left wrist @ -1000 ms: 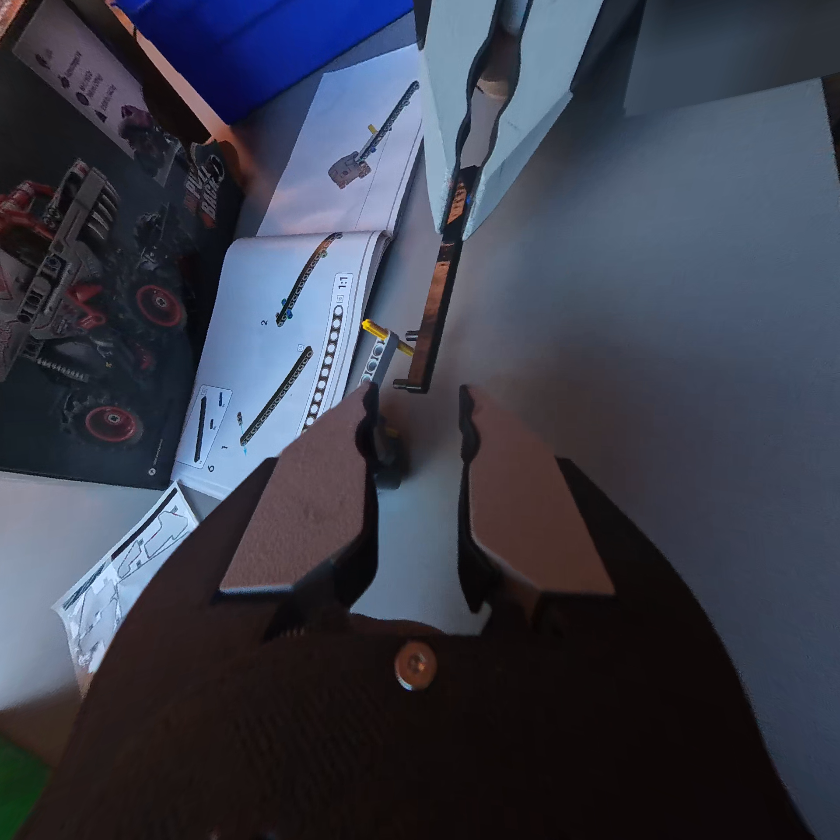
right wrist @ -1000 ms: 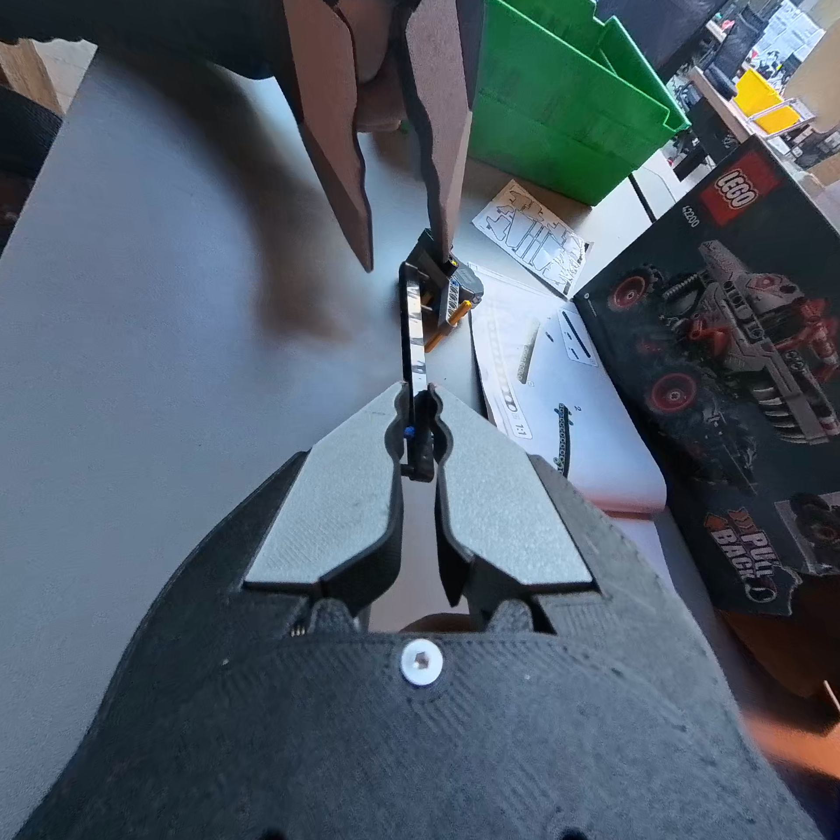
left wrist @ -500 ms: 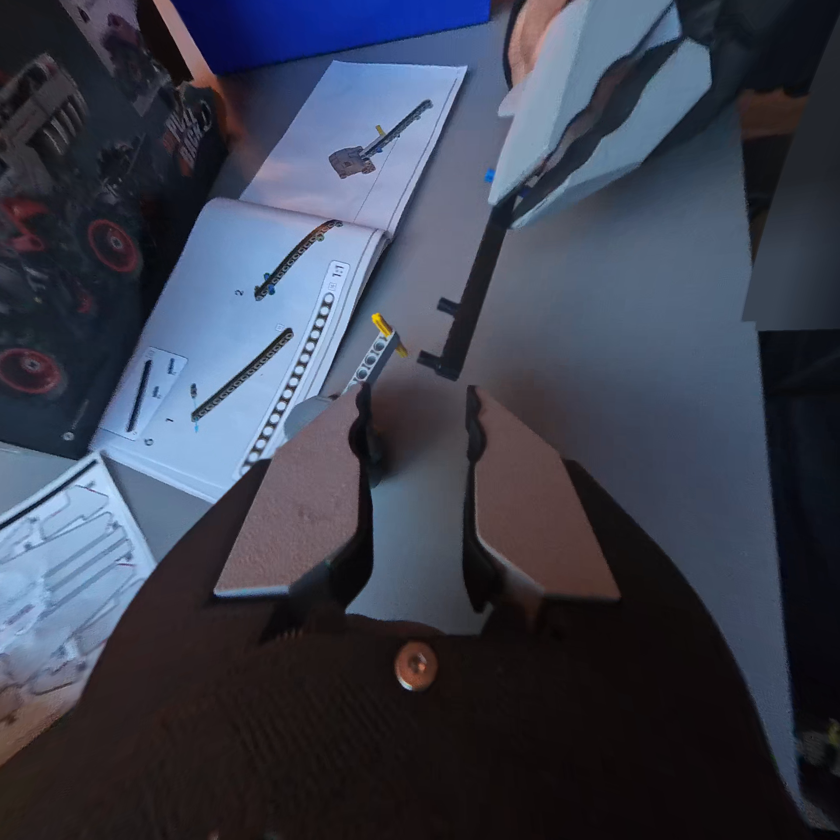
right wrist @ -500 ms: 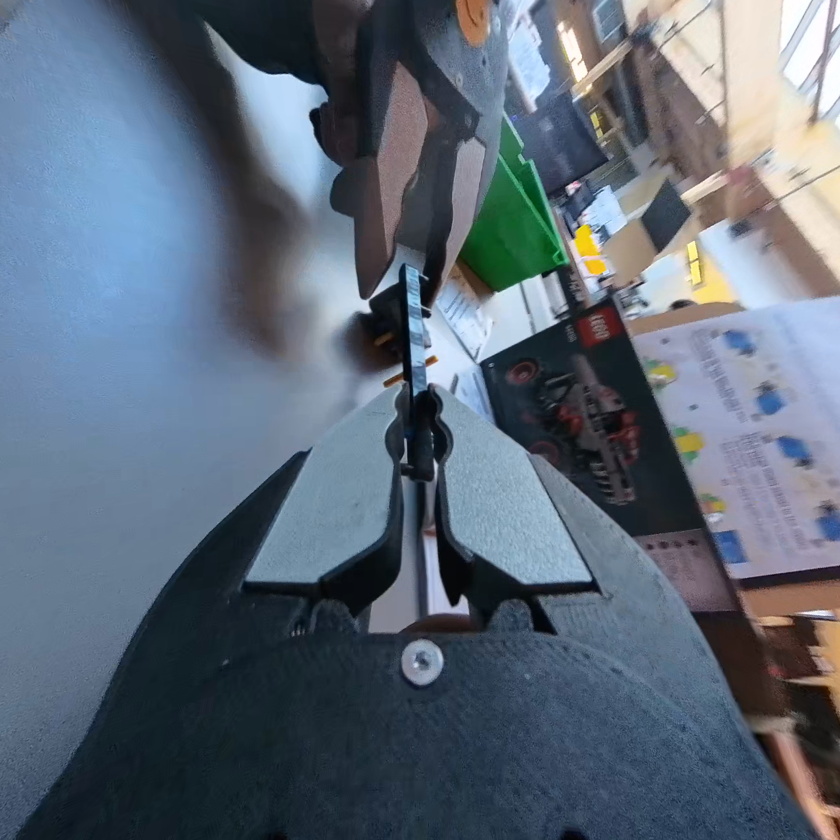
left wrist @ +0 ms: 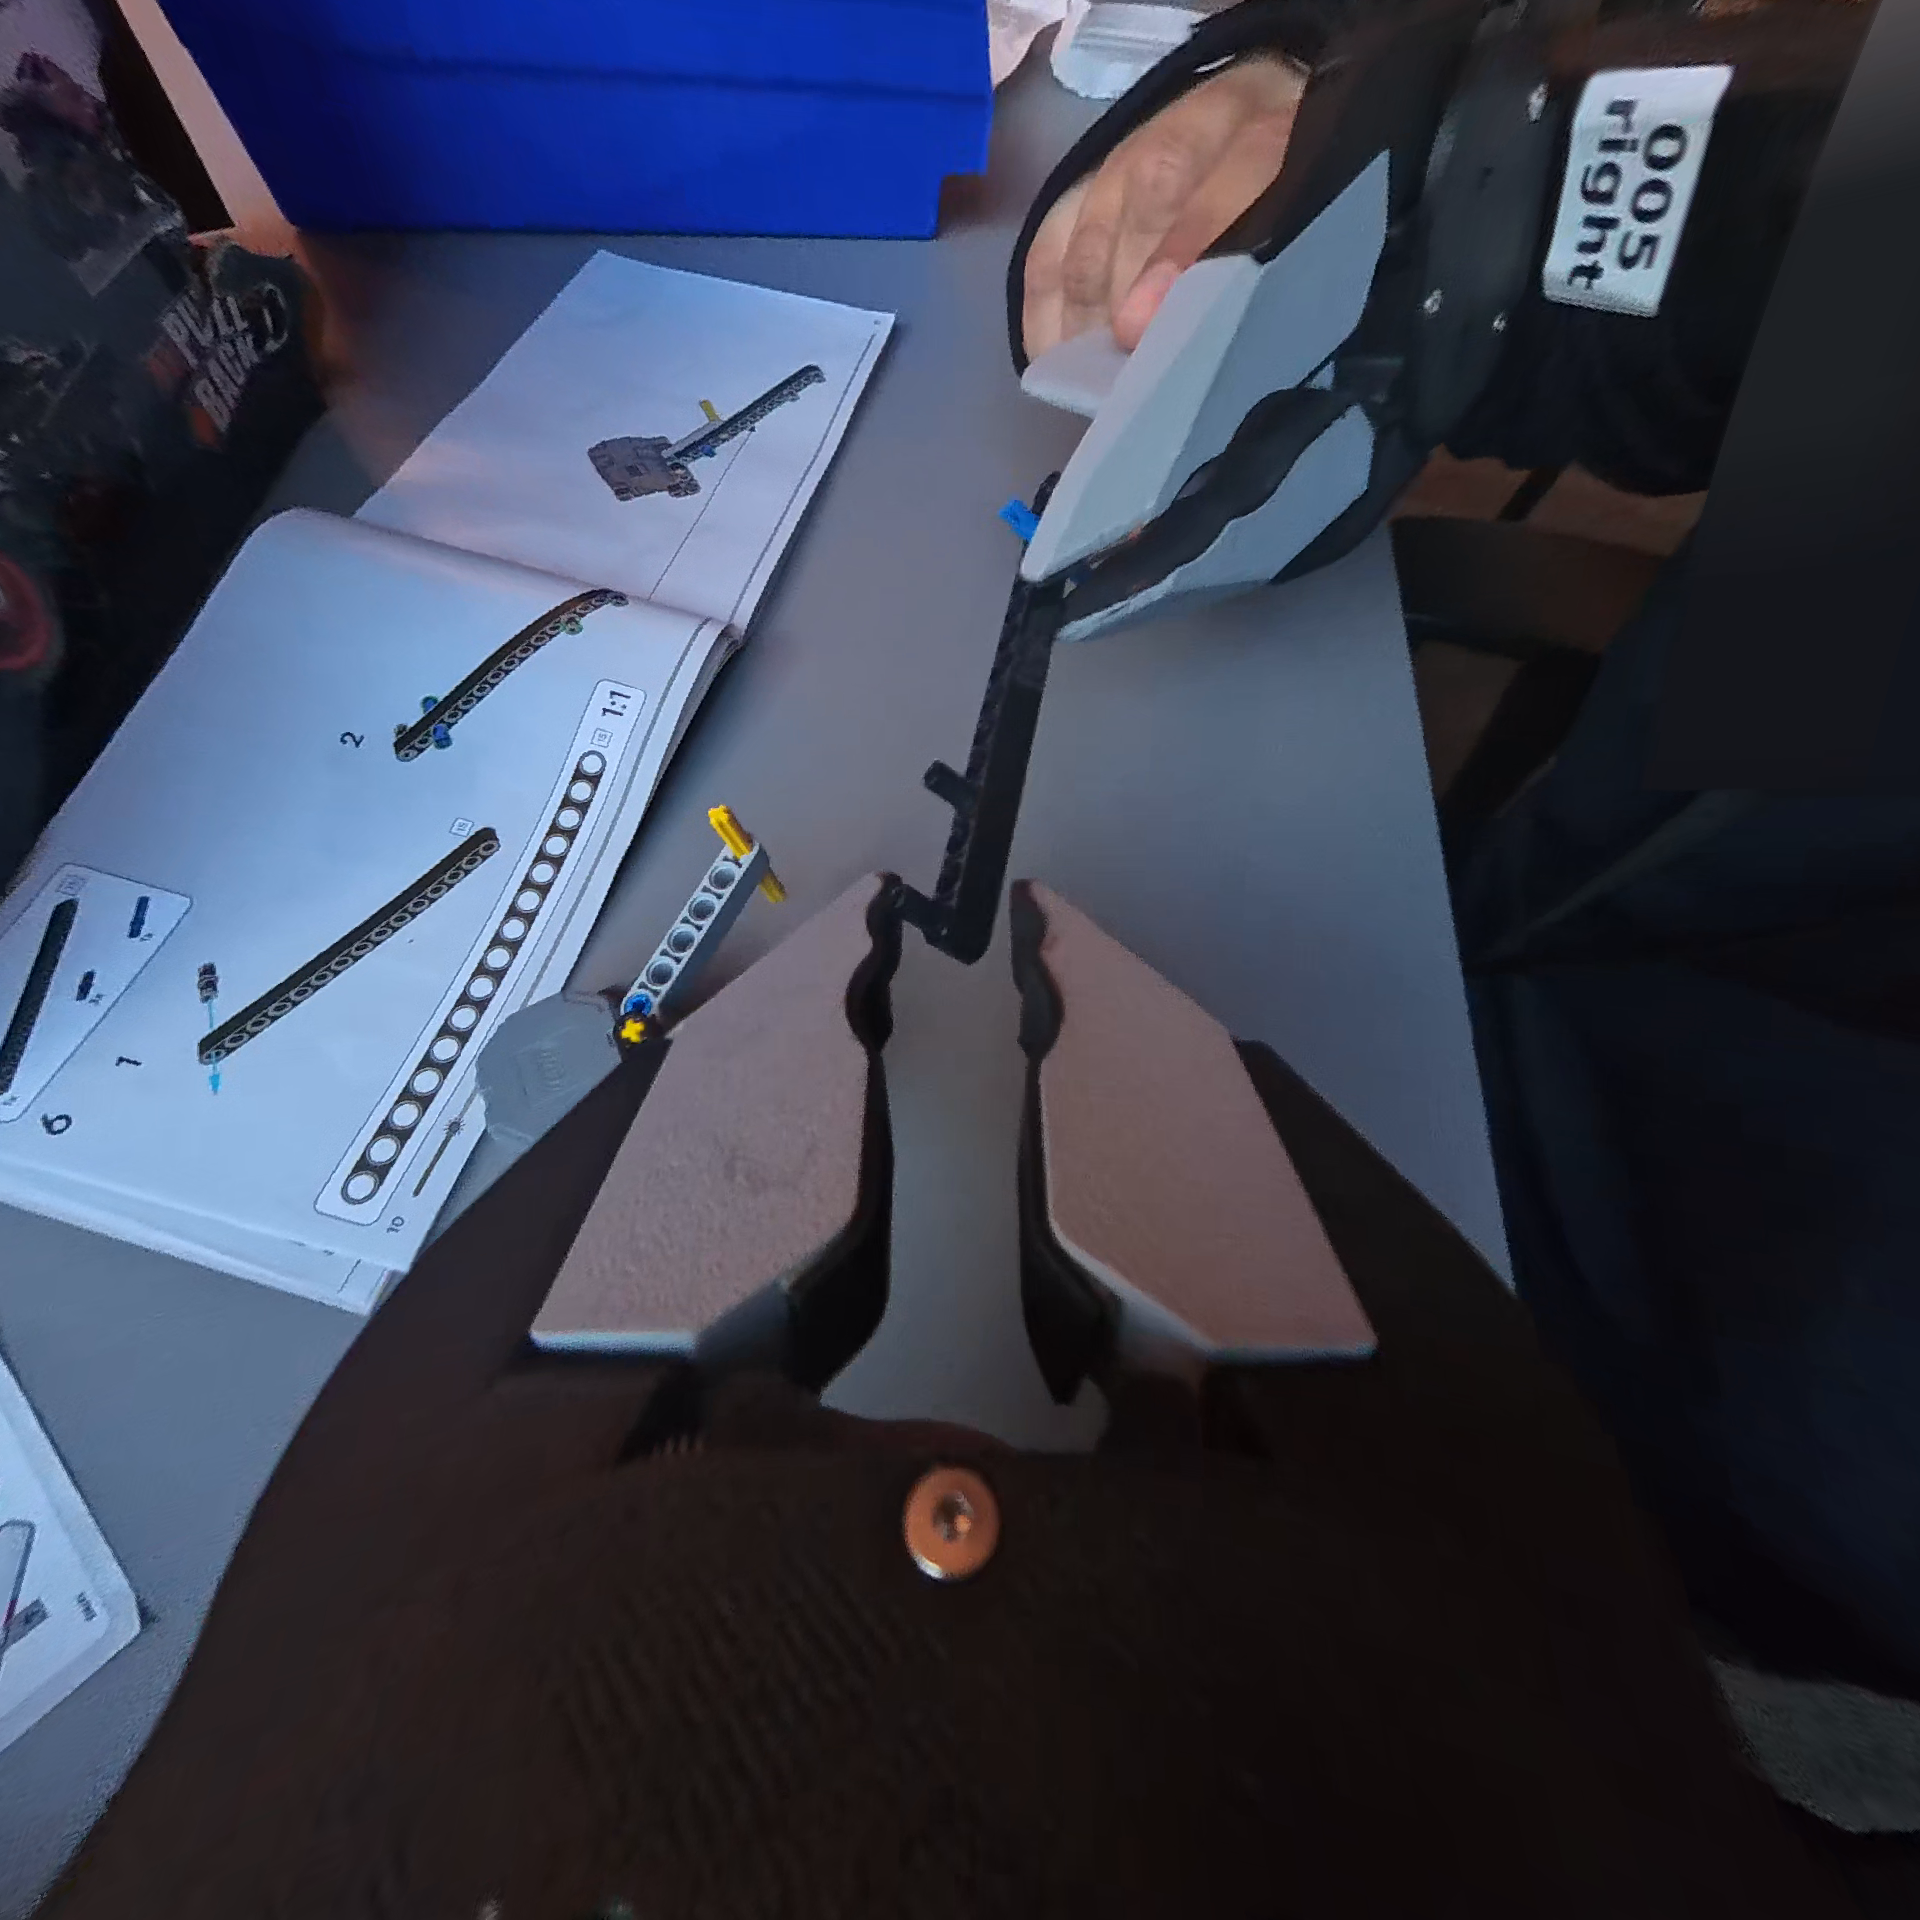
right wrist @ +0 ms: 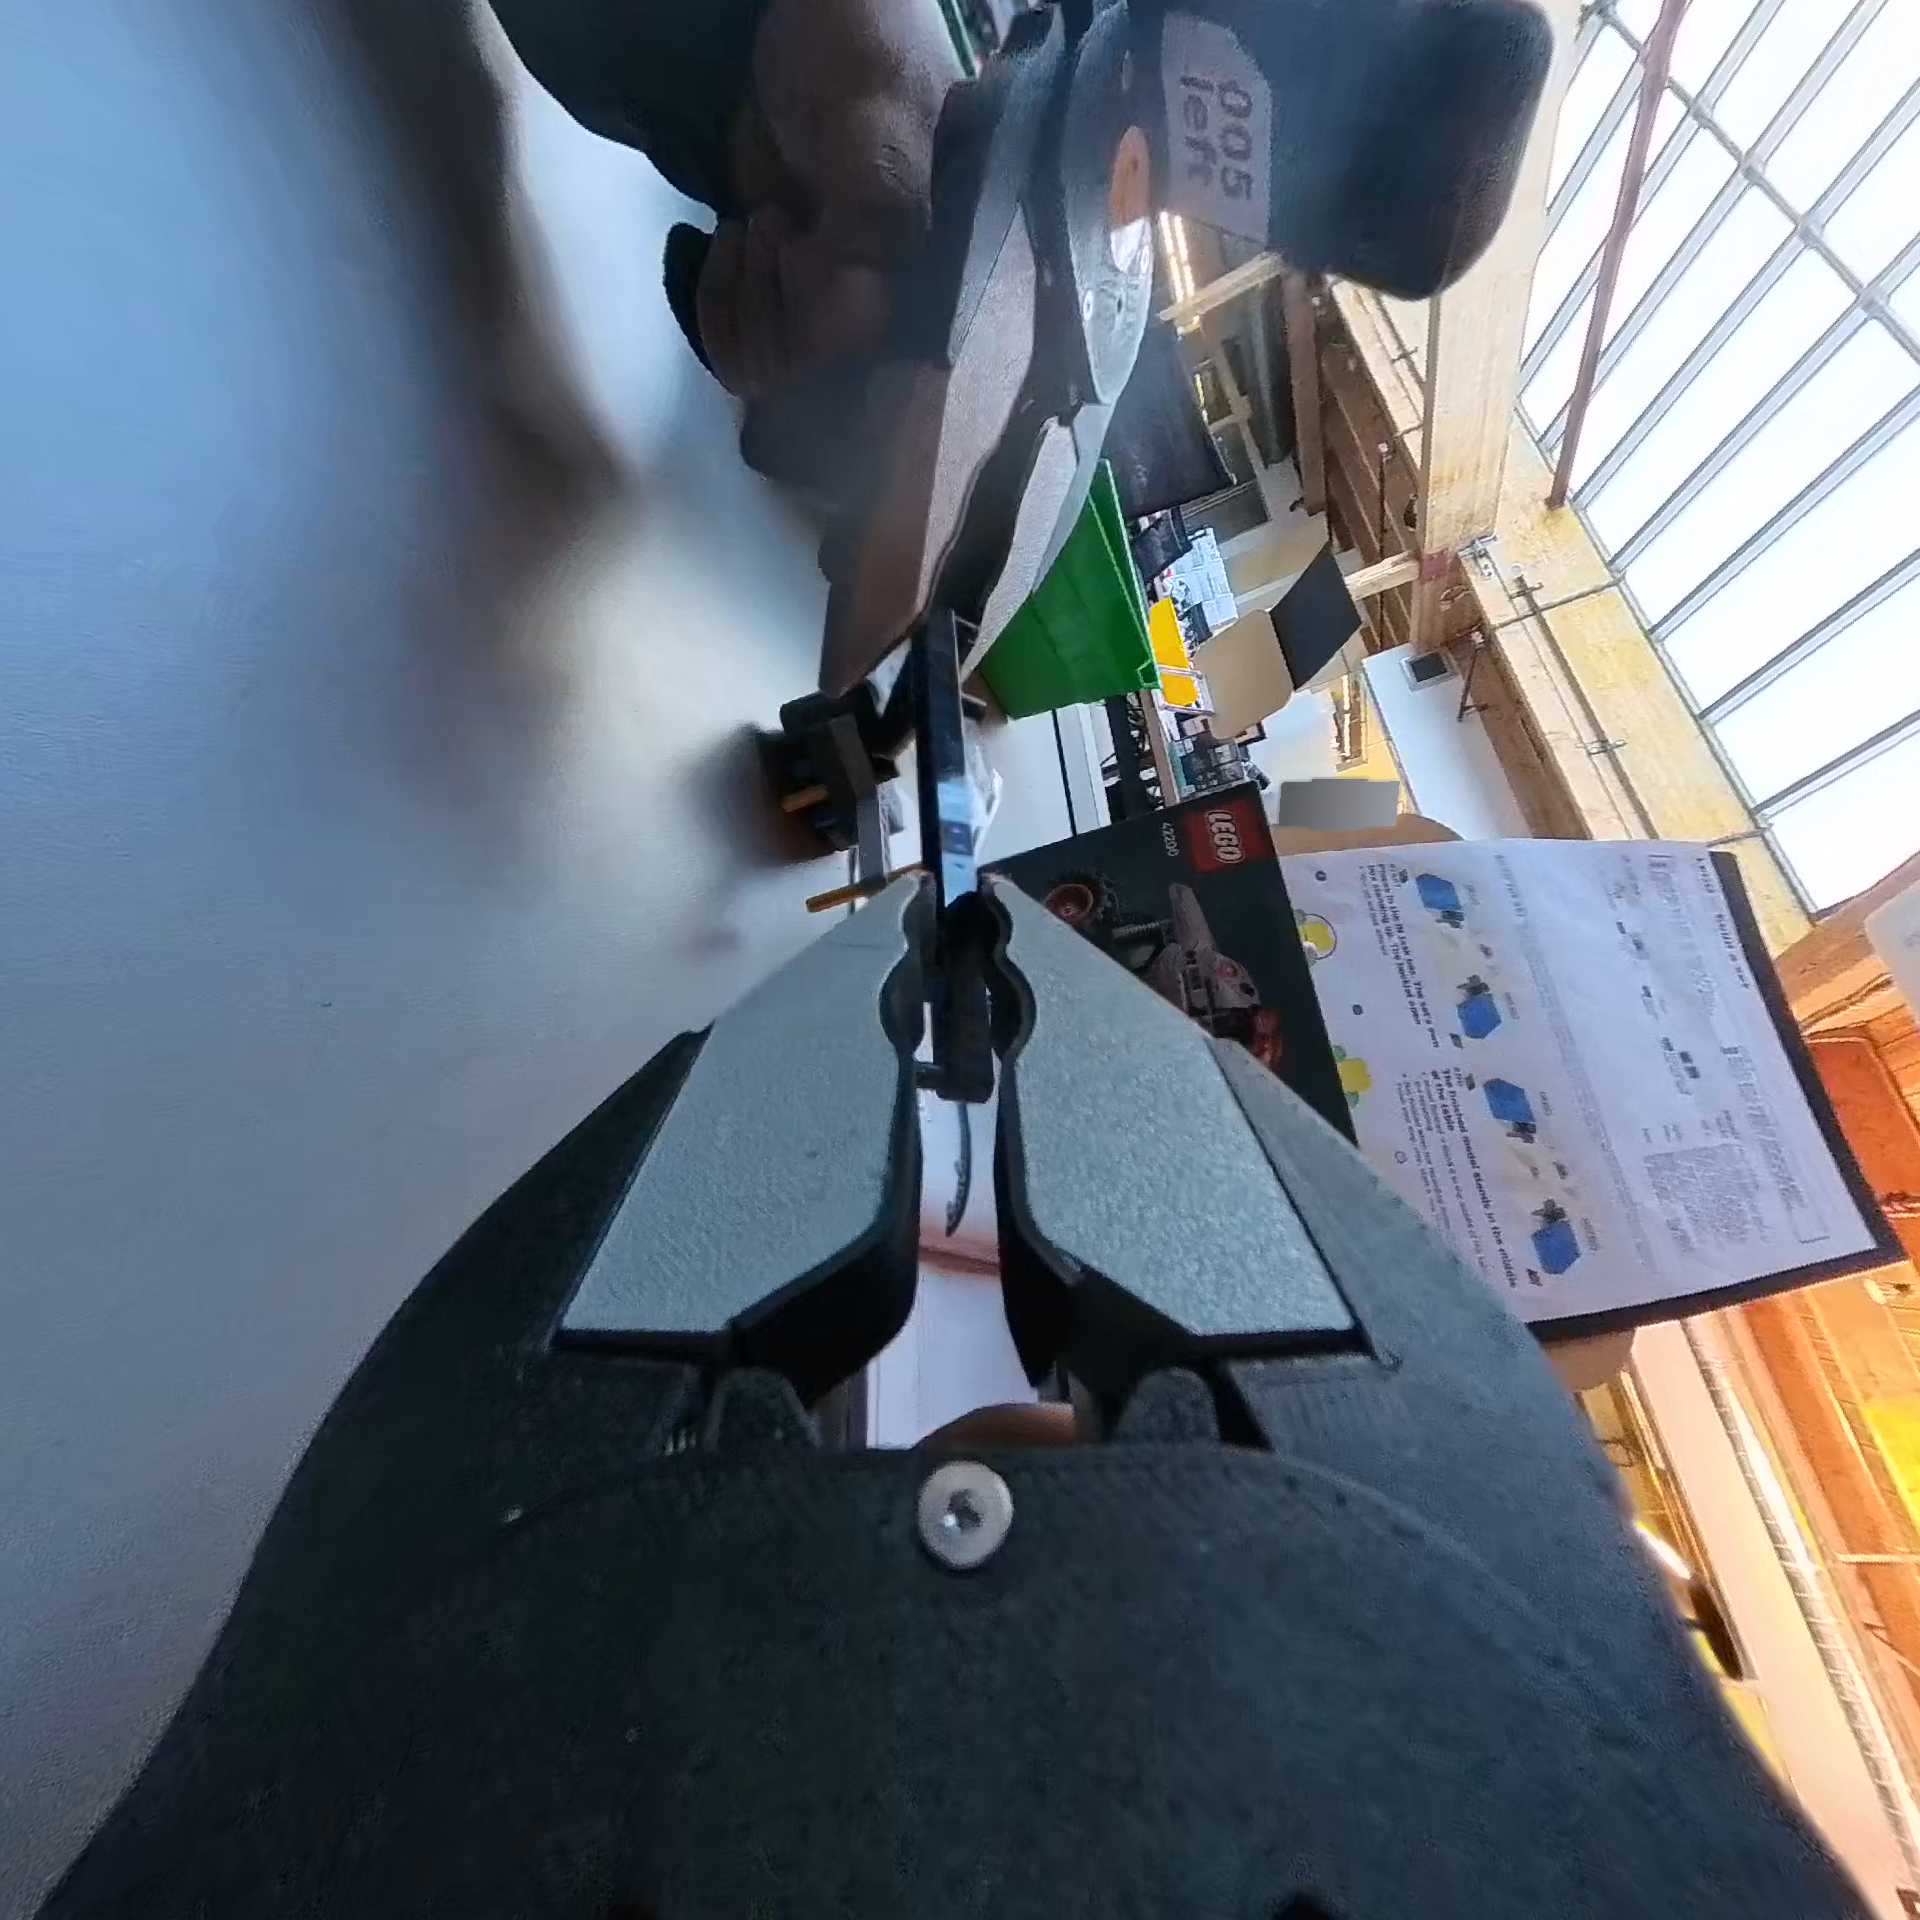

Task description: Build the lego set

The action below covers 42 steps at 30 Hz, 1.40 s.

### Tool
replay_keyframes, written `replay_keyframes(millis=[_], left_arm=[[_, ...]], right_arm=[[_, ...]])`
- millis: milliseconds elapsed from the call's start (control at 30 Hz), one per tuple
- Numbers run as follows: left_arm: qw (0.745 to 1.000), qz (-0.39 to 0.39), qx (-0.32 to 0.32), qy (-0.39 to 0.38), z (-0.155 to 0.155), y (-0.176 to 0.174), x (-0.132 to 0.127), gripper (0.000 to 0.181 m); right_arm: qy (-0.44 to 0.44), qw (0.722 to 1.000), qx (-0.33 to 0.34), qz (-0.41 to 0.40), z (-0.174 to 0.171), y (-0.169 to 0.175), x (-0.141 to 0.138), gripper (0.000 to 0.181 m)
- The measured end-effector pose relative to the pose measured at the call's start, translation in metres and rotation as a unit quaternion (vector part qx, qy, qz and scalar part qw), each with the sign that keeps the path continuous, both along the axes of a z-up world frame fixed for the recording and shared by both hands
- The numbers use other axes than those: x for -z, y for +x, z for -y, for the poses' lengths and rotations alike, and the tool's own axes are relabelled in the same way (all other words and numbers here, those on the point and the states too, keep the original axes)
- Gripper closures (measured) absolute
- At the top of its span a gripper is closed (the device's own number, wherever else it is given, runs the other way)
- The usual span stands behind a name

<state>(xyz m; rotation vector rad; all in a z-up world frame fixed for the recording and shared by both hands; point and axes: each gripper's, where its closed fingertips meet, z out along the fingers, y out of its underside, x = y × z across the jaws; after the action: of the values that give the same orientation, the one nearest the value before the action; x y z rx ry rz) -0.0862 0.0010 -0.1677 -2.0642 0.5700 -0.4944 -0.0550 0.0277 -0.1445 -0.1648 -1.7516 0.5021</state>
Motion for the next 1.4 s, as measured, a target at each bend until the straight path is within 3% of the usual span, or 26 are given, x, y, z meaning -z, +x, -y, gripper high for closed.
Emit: replay_keyframes(millis=[167,333,567,933,1133,1400], left_arm=[[1.000,0.006,-0.001,-0.004,0.000,0.000,0.000,0.168],[1.000,0.027,0.007,-0.008,0.002,0.003,-0.003,0.161],[0.999,0.033,0.001,-0.007,-0.001,0.001,-0.003,0.172],[0.999,0.032,-0.029,-0.005,-0.008,-0.010,-0.001,0.176],[0.999,0.027,-0.039,0.004,-0.009,-0.014,-0.004,0.177],[0.998,0.037,-0.039,0.044,-0.008,-0.015,-0.021,0.176]], right_arm=[[0.010,1.000,0.006,-0.012,-0.001,-0.001,-0.002,0.176],[0.021,1.000,0.006,-0.016,0.000,-0.001,0.000,0.176],[0.023,0.999,0.006,-0.022,-0.001,-0.001,-0.002,0.176],[-0.086,0.996,-0.021,-0.020,-0.006,0.003,-0.020,0.176],[-0.241,0.970,-0.004,0.021,-0.047,-0.004,-0.038,0.176],[-0.361,0.908,-0.030,0.211,-0.047,-0.014,0.005,0.161]])
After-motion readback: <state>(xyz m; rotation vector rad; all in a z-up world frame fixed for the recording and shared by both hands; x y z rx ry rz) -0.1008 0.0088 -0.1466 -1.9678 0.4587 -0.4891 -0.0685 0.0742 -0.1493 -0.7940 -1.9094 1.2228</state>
